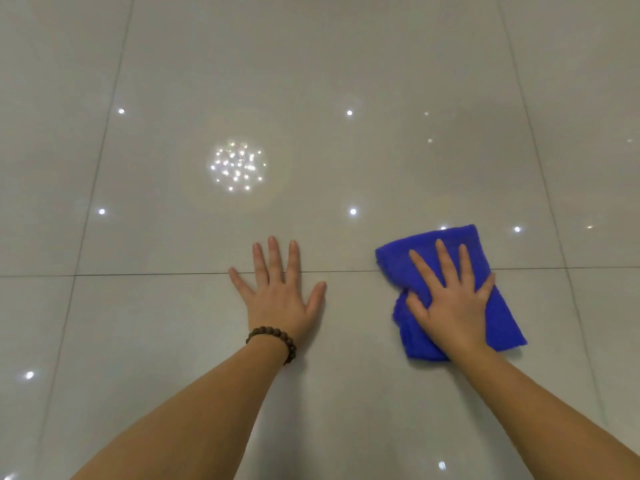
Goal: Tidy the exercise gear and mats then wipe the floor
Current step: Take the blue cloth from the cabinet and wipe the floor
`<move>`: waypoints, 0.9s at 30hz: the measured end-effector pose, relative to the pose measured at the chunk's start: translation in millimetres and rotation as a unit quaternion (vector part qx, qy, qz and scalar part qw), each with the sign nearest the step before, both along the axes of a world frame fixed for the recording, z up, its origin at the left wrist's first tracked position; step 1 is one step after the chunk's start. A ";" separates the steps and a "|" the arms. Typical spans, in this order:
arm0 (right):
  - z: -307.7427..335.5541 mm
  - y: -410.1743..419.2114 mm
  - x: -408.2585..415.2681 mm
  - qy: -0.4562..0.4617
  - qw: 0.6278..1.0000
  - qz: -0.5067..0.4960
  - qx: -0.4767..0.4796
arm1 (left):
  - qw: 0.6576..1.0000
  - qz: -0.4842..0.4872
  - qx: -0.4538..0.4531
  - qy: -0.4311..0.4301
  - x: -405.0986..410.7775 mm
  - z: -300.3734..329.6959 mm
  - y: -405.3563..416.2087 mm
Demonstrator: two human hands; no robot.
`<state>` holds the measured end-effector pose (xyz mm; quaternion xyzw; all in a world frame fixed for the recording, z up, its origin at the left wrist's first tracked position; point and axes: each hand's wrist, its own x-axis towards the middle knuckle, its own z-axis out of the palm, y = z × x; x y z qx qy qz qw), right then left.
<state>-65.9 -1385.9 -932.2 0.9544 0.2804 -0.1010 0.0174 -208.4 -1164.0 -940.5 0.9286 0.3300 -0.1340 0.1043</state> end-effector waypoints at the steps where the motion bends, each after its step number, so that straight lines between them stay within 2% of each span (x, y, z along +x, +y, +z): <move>1: 2.2 -5.3 23.6 0.001 0.998 -0.055 0.007 | 1.000 0.001 0.003 -0.003 0.1 0.1 -0.1; 2: 5.2 -7.4 48.6 0.005 0.992 -0.126 0.016 | 1.000 0.002 0.005 -0.003 0.5 0.0 -0.2; 4: 9.5 5.4 91.5 0.015 0.956 -0.288 0.048 | 1.000 0.002 0.007 -0.002 1.3 0.2 0.3; 5: 12.0 24.1 104.0 0.017 0.935 -0.348 0.063 | 1.000 0.001 0.007 -0.003 1.5 -0.8 0.4; 6: 12.4 50.7 106.1 0.018 0.928 -0.364 0.070 | 1.000 -0.001 0.008 -0.003 1.7 -1.7 0.3; 7: 12.2 82.5 99.1 0.013 0.945 -0.319 0.069 | 1.000 -0.001 0.011 -0.005 2.0 -2.7 0.7; 9: 5.2 150.6 56.3 0.016 0.995 -0.081 0.056 | 1.000 0.003 0.010 -0.007 2.3 -4.2 1.9; 11: 5.1 188.1 5.3 0.047 0.987 0.146 0.046 | 1.000 -0.002 0.002 0.006 2.9 -5.2 2.1; 12: 3.9 185.5 -2.3 0.039 0.978 0.198 0.050 | 1.000 -0.005 0.003 0.009 2.7 -6.2 2.9; 13: 1.9 169.0 4.6 0.030 0.975 0.209 0.069 | 1.000 -0.004 0.006 0.008 2.2 -6.2 3.1; 15: -4.1 103.0 41.0 -0.005 0.989 0.125 0.082 | 1.000 -0.003 0.008 0.007 2.9 -4.7 2.3; 18: 0.7 -5.5 112.5 -0.037 0.990 -0.121 0.060 | 1.000 0.001 0.016 0.009 2.1 -3.1 0.9; 20: 9.6 -30.4 150.3 -0.028 0.953 -0.294 0.061 | 1.000 0.004 0.017 0.006 2.1 -3.5 1.2; 22: 12.6 -6.2 167.8 -0.025 0.913 -0.402 0.072 | 1.000 0.004 0.018 0.003 2.0 -4.2 0.9; 23: 11.5 19.2 166.5 -0.026 0.913 -0.402 0.073 | 1.000 0.004 0.018 0.004 1.3 -4.3 0.5; 24: 8.8 51.5 159.6 -0.024 0.931 -0.357 0.077 | 1.000 0.003 0.018 0.005 1.0 -4.6 0.5; 26: 1.2 130.8 121.0 -0.006 0.982 -0.171 0.084 | 1.000 0.001 0.023 0.007 1.6 -5.4 0.6; 27: -0.9 167.8 91.6 0.008 0.995 -0.063 0.079 | 1.000 0.003 0.022 0.004 2.3 -5.4 0.6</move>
